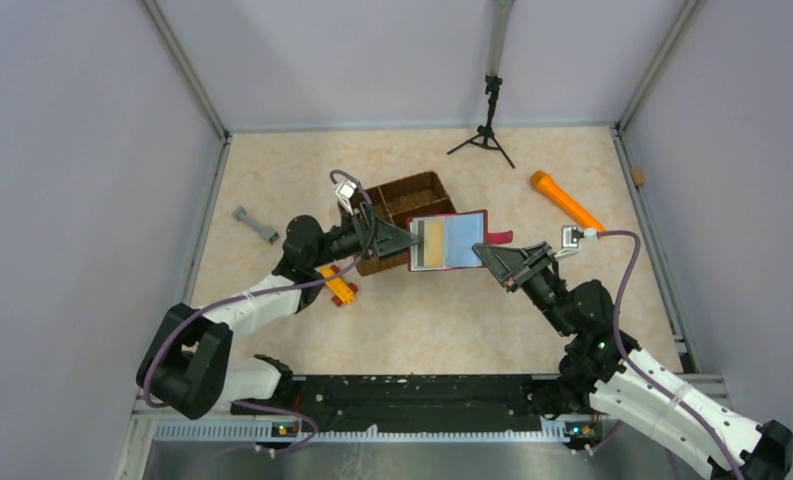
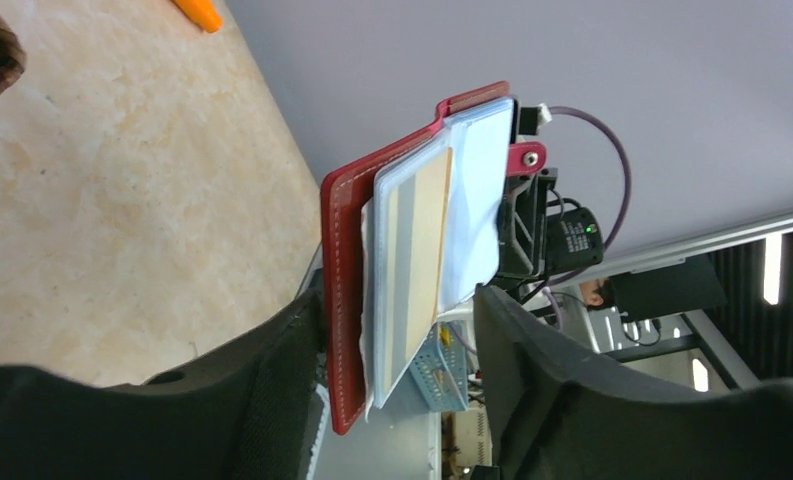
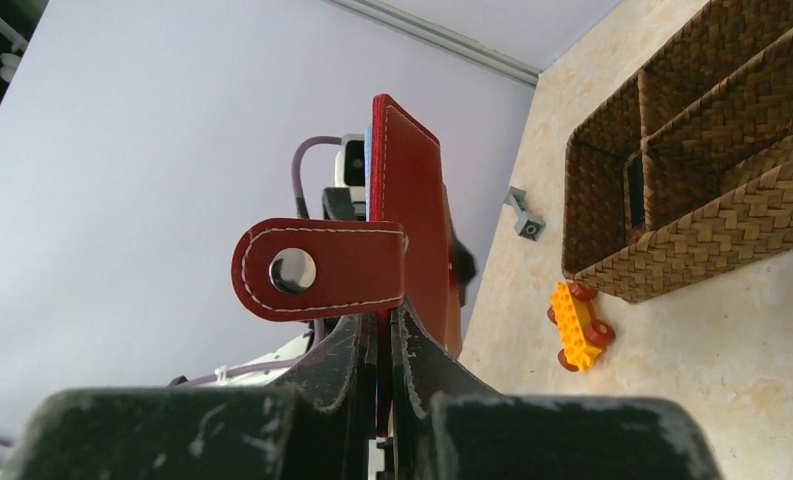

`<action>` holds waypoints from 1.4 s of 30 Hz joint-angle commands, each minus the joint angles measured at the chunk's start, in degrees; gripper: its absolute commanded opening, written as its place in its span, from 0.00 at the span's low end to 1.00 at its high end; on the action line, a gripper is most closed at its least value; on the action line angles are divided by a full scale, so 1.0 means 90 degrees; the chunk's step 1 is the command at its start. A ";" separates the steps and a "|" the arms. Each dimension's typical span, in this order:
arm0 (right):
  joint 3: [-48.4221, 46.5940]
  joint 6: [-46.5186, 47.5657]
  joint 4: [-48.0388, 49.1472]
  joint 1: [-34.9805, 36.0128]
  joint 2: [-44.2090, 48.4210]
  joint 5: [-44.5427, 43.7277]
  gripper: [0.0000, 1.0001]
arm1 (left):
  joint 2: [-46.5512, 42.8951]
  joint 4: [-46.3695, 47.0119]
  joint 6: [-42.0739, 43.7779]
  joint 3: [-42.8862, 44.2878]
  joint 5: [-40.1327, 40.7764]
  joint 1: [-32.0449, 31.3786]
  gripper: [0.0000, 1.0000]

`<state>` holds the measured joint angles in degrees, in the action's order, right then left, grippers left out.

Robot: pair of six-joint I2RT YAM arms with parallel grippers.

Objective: Take the credit cards out of the card holder
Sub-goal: Remove the credit card from the card holder.

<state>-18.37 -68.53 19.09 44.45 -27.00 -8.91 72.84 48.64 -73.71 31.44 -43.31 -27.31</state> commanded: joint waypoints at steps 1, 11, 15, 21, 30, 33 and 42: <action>-0.0048 -0.0041 0.0285 -0.0036 0.0132 -0.0004 0.00 | 0.0215 0.1178 -0.0415 0.0234 -0.0267 -0.0022 0.52; 0.0035 0.0165 -0.0065 -0.0031 0.0412 -0.0122 0.01 | 0.0663 0.2088 -0.0912 0.0116 -0.0248 -0.0018 0.00; -0.0295 0.0791 -0.0728 -0.0036 0.0532 -0.0163 0.39 | 0.0532 0.1718 -0.0688 0.0139 -0.0243 0.0013 0.00; -0.1847 0.2494 -0.3338 -0.0036 0.0522 -0.0617 0.70 | 0.0024 0.0002 0.0379 0.0268 0.0042 0.0033 0.00; -0.3196 0.3809 -0.4577 -0.0036 -0.1273 0.0372 0.80 | -0.0019 -0.0397 0.0655 0.0378 0.0182 0.0017 0.00; -0.3080 0.3707 -0.3922 -0.0036 -0.1787 0.1292 0.73 | 0.0079 0.0001 0.0437 0.0325 0.0132 0.0018 0.00; -0.2831 0.3119 -0.2788 -0.0038 -0.2638 0.2095 0.48 | 0.0218 0.1009 -0.0110 0.0203 -0.0029 0.0007 0.00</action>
<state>-43.57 -38.57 -12.58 44.45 -49.43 5.80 74.48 49.43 -72.10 32.60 -42.65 -27.27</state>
